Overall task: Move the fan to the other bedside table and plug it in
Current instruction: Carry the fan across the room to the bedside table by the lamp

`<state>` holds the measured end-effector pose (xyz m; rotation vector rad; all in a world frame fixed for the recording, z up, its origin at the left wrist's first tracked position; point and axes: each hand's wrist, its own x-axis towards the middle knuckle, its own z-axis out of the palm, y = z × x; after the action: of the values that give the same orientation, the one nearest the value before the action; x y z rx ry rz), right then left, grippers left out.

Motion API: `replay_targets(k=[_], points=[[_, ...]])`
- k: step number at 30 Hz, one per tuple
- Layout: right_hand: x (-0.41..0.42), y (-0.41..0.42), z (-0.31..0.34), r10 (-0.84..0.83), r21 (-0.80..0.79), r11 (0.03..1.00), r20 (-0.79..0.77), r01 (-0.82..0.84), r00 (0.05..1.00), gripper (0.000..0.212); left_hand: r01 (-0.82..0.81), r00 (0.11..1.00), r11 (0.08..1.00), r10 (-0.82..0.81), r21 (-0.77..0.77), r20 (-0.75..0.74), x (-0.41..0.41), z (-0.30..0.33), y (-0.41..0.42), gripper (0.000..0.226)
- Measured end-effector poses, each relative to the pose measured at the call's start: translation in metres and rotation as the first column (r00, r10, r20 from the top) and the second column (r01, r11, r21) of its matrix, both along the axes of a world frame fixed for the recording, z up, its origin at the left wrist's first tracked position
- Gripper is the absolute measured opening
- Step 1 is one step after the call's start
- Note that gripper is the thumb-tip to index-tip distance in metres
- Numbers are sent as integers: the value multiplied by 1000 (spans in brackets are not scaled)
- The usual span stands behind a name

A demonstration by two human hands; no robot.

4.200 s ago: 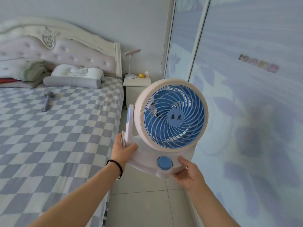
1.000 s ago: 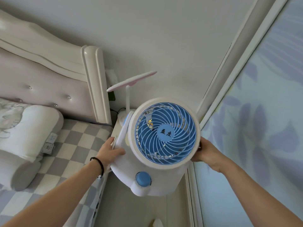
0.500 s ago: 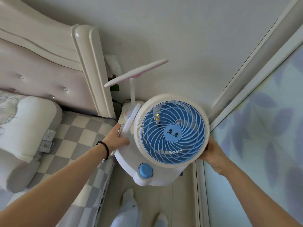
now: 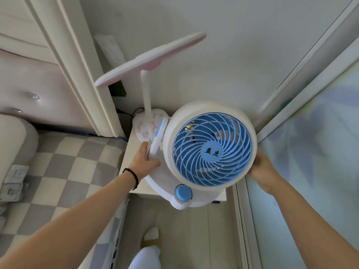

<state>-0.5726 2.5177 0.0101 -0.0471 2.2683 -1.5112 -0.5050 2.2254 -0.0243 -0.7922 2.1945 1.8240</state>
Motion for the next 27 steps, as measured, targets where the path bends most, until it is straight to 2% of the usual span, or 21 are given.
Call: replay_targets(k=[4, 10, 13, 15, 17, 21, 27], points=[[-16, 4, -16, -15, -1, 1000, -72, 15, 997, 36, -24, 996, 1000, 23, -12, -81, -11, -22, 4, 52], [-46, 11, -31, 98, 30, 995, -170, -95, 981, 45, -48, 964, 999, 51, 19, -260, -18, -47, 12, 34], [-59, 11, -43, 141, 32, 990, -219, -138, 965, 54, -64, 933, 996, 84, 68, -349, -22, -66, 12, 35], [-65, 12, -53, 149, 31, 989, -259, -146, 954, 57, -72, 915, 995, 91, 65, -394, -26, -79, 11, 49], [-70, 12, -60, 140, 33, 990, -300, -136, 944, 58, -90, 891, 995, 95, 33, -443, -29, -91, 12, 38], [-71, 11, -64, 153, 17, 987, -359, -157, 921, 57, -100, 851, 995, 77, -17, -520, -29, -100, 15, 31], [-68, 10, -71, 168, -1, 983, -391, -183, 905, 58, -137, 817, 990, 94, -34, -569, -23, -109, 18, 32]])
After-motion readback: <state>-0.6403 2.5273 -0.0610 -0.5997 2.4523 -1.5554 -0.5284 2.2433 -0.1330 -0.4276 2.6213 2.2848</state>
